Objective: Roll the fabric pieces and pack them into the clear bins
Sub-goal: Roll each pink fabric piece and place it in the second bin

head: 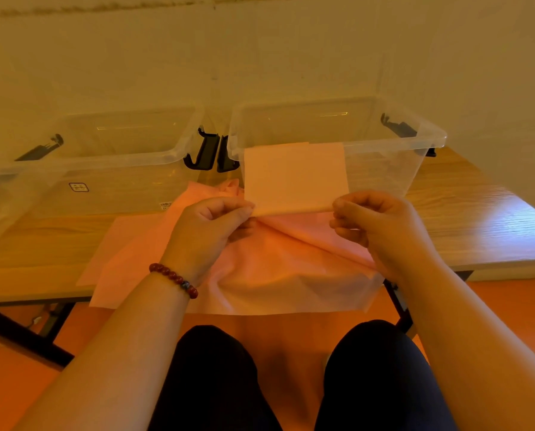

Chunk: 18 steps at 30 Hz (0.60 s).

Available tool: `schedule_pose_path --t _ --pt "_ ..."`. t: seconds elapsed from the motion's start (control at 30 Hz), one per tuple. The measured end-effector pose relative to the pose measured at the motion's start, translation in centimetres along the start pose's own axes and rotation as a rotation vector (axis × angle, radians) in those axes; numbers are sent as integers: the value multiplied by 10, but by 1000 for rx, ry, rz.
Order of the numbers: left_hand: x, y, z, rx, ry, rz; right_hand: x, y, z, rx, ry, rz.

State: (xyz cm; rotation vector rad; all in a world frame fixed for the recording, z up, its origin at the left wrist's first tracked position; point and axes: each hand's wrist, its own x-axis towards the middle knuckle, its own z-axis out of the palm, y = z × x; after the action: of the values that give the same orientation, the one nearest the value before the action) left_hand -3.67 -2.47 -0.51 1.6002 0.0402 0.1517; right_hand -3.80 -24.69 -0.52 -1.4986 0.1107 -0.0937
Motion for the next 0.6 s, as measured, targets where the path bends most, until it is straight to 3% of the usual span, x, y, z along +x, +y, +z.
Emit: schedule_pose_path --t 0.6 --pt "3 -1 5 29 41 22 5 -1 6 -56 18 -54"
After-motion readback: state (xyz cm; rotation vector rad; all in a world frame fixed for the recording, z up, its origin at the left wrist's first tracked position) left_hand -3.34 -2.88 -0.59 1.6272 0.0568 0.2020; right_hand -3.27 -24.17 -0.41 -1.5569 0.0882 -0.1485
